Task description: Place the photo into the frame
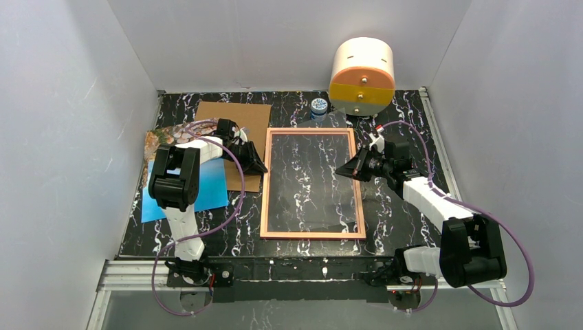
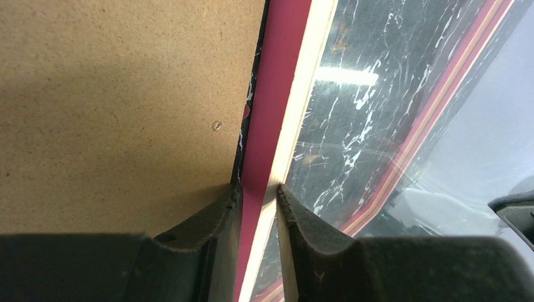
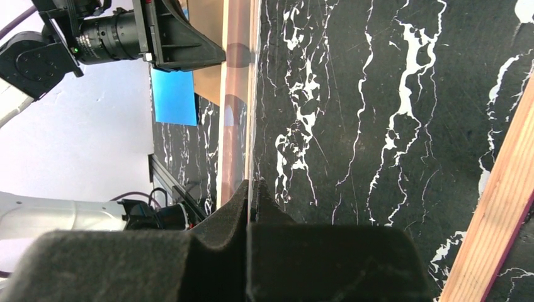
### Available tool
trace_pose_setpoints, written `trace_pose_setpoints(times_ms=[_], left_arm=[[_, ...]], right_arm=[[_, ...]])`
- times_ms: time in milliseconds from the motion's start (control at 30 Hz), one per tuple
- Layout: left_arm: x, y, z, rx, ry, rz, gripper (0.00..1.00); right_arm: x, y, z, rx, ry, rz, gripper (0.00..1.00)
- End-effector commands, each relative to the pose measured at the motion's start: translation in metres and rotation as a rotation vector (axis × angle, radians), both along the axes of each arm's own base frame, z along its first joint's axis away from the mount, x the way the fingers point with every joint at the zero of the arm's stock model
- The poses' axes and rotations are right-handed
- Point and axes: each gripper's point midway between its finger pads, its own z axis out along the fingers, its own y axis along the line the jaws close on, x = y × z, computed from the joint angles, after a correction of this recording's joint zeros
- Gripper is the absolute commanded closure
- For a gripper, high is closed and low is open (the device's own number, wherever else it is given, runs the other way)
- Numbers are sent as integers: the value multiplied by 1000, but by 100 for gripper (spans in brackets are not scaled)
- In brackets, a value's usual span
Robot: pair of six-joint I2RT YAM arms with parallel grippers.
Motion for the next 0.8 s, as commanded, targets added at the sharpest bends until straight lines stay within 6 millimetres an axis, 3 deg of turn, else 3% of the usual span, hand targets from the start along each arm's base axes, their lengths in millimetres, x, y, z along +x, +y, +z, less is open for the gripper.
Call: trace_pose_setpoints(times_ms=[0, 467, 633, 767], left_arm=[[-26, 18, -45, 145, 117, -11, 76], [-26, 21, -47, 161, 121, -14, 83], [-28, 21, -48, 162, 125, -16, 83], [-28, 21, -49, 162, 129, -15, 82]], right_arm=[[5, -2, 1, -26, -45, -3, 99], [14, -15, -13, -94, -9, -52, 99], [13, -9, -13, -71, -8, -9, 99], [9, 2, 0, 1, -61, 65, 99]])
